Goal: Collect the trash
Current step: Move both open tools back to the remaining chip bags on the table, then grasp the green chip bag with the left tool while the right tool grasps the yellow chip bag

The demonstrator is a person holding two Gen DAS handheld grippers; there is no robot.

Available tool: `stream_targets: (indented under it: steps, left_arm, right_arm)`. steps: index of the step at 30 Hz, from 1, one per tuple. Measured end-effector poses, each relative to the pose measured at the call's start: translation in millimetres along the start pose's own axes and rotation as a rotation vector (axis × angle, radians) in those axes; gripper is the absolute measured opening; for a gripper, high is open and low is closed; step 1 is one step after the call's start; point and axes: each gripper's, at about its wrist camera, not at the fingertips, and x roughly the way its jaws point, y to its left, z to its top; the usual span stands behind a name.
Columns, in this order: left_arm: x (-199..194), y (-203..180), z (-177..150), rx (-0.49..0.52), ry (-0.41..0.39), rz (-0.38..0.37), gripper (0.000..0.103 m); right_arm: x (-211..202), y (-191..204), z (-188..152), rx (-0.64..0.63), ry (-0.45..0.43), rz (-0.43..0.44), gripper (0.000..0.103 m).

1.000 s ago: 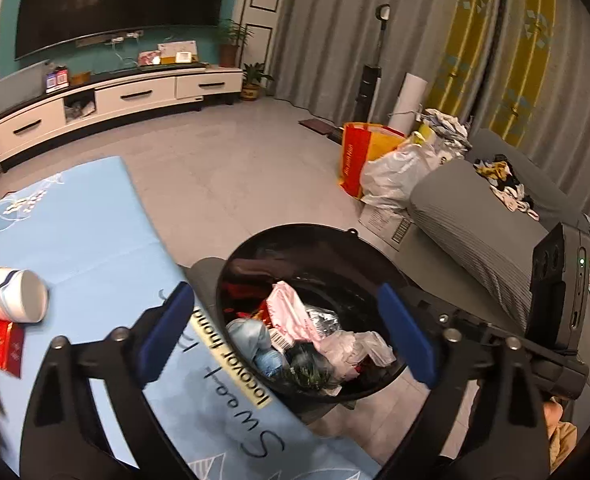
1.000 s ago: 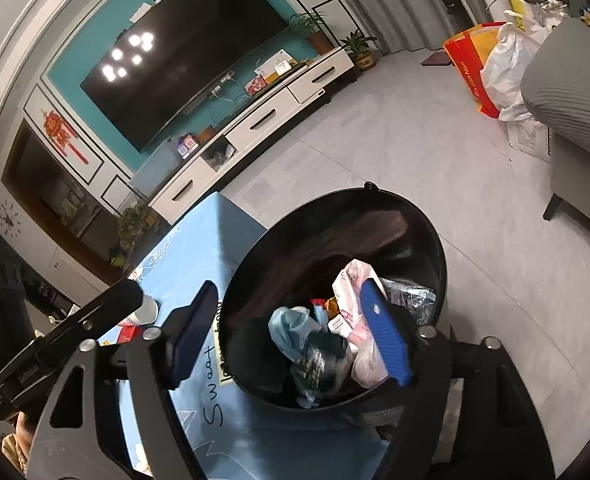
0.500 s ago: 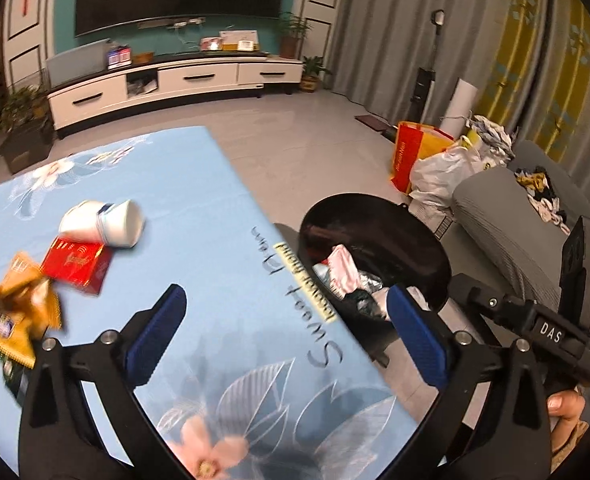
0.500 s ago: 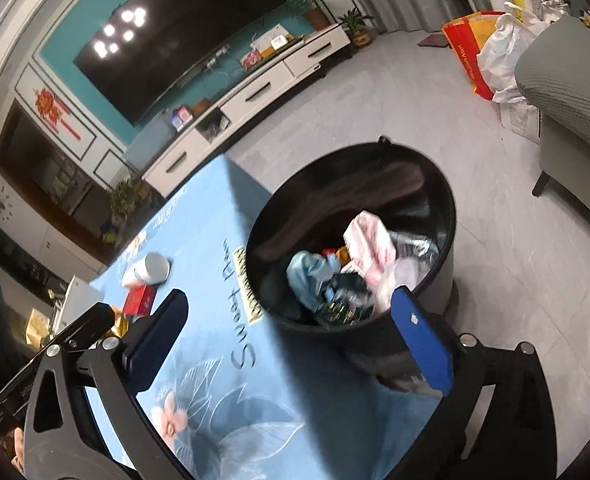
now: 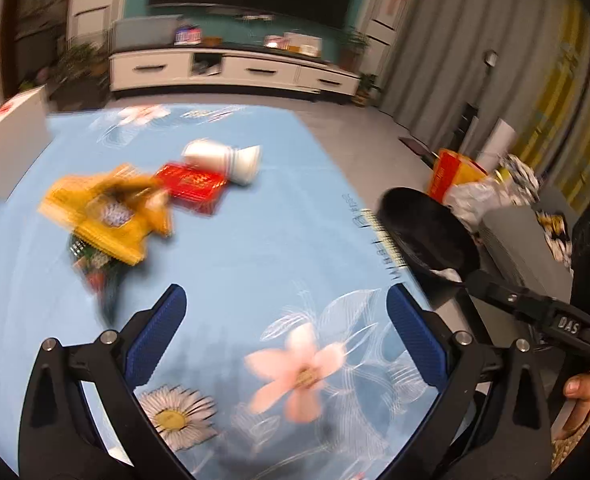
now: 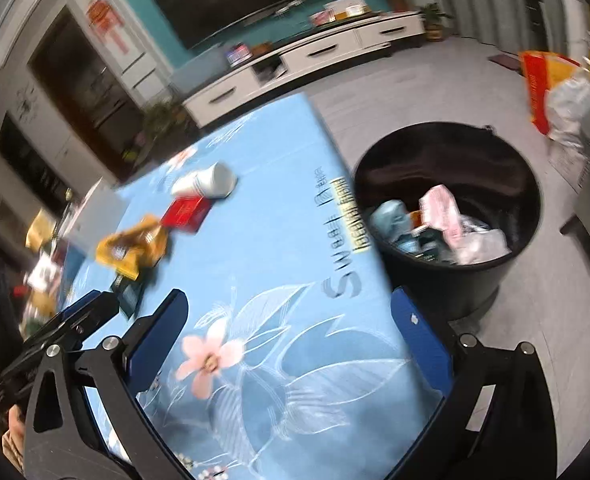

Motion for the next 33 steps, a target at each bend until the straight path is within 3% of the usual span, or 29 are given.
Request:
stream_targets:
  steps: [7,13,20,27,30,33]
  left_arm:
    - [-32,99,-29,-0.222,-0.035,0.085,0.100]
    - [-40,146,-48,-0.297,-0.034,0.092,0.100]
    - [-20,148,-41,-0.278,-0.038,0.040,0.100]
    - [16,143,-23,-0.233,-0.026,0.055,0.099]
    - [26,143,-20,-0.211,-0.019,0.060,0.090]
    - [37,147,-19,-0.204,0.005,0.068,0.076]
  right_arm:
    - [25,48,-11,-0.093,0.093,0.048,0.099]
    - [54,90,-9,-0.133,0.162,0.116,0.099]
    - [87,137,8,-0.134,0.196,0.224,0.099]
    - [124,174,35,-0.120,0.226,0.324,0.099]
    - [146,190,46,-0.102,0.251,0.354,0.099]
    - [168,203,55,-0.073,0.285,0.385,0.099]
